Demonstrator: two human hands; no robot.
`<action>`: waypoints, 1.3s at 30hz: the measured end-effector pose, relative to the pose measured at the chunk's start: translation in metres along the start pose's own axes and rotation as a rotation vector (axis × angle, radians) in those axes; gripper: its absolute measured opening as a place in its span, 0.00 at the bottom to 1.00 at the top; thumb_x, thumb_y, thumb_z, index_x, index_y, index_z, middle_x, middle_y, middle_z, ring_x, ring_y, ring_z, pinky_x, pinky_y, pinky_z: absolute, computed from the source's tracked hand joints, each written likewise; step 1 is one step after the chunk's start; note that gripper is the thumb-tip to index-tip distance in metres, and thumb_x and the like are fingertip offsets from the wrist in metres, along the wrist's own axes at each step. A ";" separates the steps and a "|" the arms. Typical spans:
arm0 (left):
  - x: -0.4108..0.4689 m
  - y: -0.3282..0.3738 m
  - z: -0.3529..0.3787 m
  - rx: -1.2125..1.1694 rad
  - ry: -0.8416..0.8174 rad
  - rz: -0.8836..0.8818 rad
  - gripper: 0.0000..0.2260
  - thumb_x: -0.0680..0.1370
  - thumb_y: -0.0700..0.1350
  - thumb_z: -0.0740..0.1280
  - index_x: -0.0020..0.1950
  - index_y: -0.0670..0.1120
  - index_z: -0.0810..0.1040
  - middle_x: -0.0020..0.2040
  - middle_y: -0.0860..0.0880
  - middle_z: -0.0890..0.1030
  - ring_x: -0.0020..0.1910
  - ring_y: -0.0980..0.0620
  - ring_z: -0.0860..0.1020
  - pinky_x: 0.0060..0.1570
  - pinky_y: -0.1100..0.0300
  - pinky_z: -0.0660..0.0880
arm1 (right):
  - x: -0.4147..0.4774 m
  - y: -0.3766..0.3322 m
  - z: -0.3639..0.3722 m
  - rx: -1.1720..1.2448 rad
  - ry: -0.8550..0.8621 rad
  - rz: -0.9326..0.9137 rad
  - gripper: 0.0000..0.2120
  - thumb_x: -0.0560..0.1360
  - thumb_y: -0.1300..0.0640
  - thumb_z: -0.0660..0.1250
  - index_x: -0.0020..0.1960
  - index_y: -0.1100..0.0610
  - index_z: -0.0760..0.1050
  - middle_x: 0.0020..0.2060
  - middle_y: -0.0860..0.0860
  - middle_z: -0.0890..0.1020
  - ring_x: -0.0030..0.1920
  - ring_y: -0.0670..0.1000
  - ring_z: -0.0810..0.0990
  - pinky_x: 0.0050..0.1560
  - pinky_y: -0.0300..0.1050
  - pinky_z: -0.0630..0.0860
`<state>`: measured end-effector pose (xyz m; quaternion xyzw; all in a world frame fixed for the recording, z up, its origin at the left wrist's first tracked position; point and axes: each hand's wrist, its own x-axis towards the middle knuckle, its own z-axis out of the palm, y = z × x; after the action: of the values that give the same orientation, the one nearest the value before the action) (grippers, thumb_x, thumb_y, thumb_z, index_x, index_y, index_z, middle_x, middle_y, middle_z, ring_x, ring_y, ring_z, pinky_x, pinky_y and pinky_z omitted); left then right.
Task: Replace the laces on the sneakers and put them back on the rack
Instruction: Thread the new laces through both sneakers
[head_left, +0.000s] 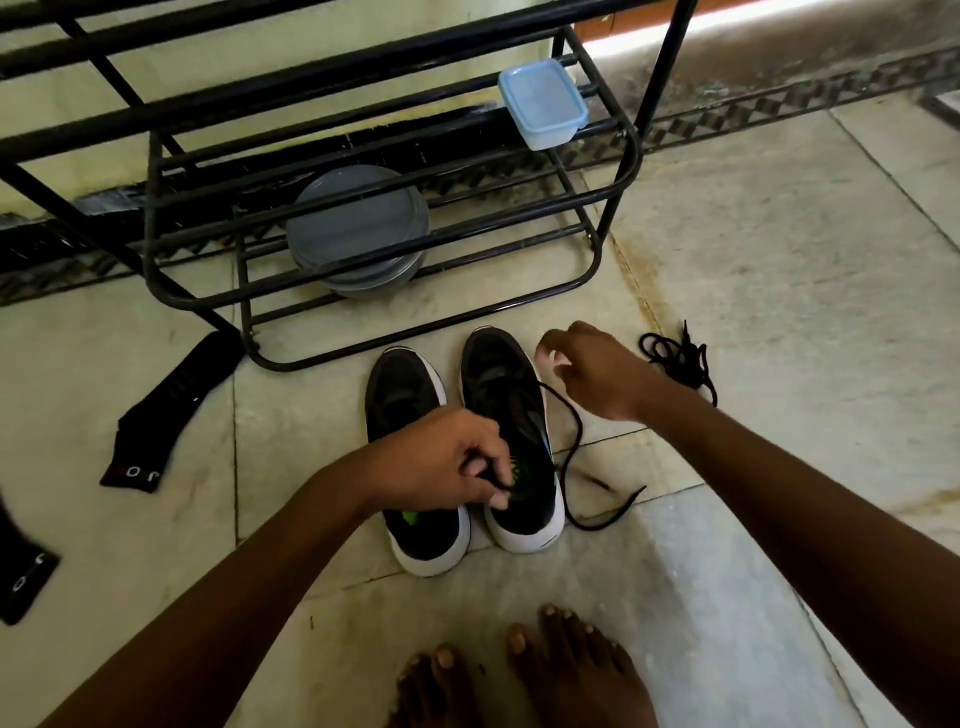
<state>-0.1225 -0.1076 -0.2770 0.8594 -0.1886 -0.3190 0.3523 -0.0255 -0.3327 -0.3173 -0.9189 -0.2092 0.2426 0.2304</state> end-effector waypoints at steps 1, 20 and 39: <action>-0.004 0.001 0.001 0.052 -0.043 -0.017 0.05 0.73 0.46 0.79 0.47 0.51 0.86 0.39 0.50 0.76 0.38 0.57 0.75 0.40 0.66 0.72 | 0.003 -0.001 0.007 -0.038 -0.009 0.015 0.18 0.77 0.63 0.64 0.65 0.52 0.74 0.59 0.56 0.72 0.62 0.60 0.71 0.60 0.55 0.73; 0.024 -0.002 -0.006 -0.276 0.400 -0.062 0.41 0.72 0.36 0.78 0.78 0.58 0.62 0.70 0.60 0.75 0.34 0.53 0.82 0.39 0.64 0.78 | -0.035 -0.023 -0.020 0.540 0.143 -0.249 0.04 0.81 0.63 0.68 0.48 0.58 0.81 0.30 0.46 0.80 0.32 0.47 0.79 0.38 0.39 0.75; 0.073 -0.016 -0.021 -0.580 0.822 -0.319 0.04 0.81 0.41 0.69 0.48 0.41 0.80 0.35 0.47 0.86 0.34 0.49 0.85 0.29 0.65 0.74 | -0.056 0.061 0.026 0.051 -0.139 0.322 0.08 0.74 0.69 0.69 0.46 0.58 0.83 0.43 0.57 0.84 0.46 0.55 0.81 0.43 0.46 0.76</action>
<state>-0.0539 -0.1267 -0.3070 0.7987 0.1942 -0.0446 0.5677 -0.0674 -0.4013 -0.3503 -0.9153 -0.0685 0.3446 0.1969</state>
